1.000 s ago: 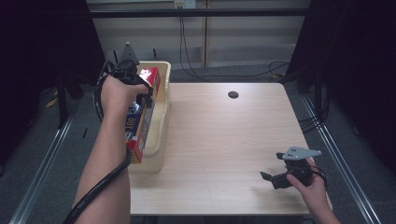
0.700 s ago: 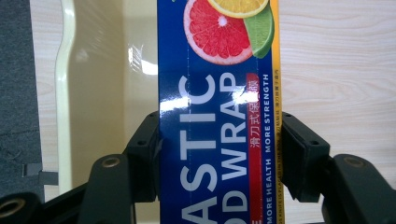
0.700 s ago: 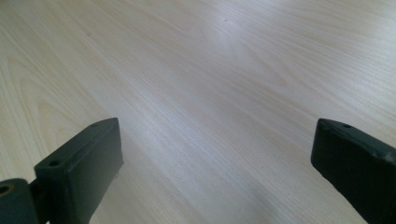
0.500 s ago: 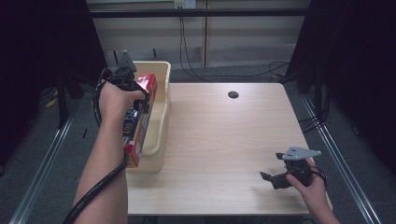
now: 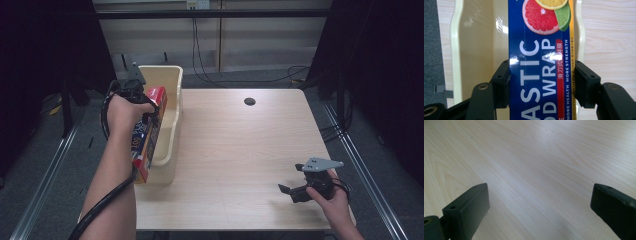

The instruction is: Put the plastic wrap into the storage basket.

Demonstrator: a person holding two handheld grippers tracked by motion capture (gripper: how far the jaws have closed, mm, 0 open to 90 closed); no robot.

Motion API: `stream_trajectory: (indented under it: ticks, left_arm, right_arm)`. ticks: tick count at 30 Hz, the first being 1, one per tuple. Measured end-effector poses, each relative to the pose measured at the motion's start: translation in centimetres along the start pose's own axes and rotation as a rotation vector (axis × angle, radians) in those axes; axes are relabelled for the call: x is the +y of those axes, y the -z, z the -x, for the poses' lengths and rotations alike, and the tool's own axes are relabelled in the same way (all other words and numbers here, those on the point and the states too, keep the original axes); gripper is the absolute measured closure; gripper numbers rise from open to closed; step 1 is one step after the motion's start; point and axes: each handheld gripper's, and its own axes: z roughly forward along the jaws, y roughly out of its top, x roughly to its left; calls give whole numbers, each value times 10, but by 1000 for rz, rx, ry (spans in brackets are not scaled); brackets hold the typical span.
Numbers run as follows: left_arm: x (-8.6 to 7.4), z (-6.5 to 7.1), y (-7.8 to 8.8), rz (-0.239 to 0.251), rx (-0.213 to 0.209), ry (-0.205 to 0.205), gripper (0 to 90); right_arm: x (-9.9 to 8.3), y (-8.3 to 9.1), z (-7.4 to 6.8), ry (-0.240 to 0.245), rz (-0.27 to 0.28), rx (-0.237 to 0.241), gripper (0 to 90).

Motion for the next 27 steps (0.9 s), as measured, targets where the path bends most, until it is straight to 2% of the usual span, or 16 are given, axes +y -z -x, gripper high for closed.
stream_trajectory:
  ticks: [6, 9, 12, 14, 15, 17, 18, 22, 27]
  left_arm:
    - [3, -4, -8, -13, 1, -3, 411]
    - [4, -4, -10, -11, -11, 11, 410]
    - [6, -5, -13, -9, -5, 12, 410]
    - [7, -7, -15, -13, -4, -4, 410]
    - [7, -6, -16, -14, -9, 12, 410]
    - [8, -8, -19, -24, -10, 1, 410]
    - [8, -8, -20, -19, 2, -1, 409]
    - [9, -9, -25, -14, -4, 17, 409]
    - [10, -8, -28, -25, -3, 10, 408]
  right_arm:
    - [-1, 1, 1, 2, -1, -8, 20]
    - [-1, 1, 1, -3, -1, -10, 20]
    - [-1, 0, 1, 3, -3, -7, 20]
    - [-1, 0, 0, 1, -7, -5, 20]
    - [0, 0, 0, 2, -6, -5, 20]
    - [-1, 0, 0, 3, -4, -5, 20]
    - [-1, 0, 0, 2, -6, -10, 20]
    - [-1, 0, 1, 0, -5, -7, 20]
    - [-1, 0, 0, 4, -8, -3, 20]
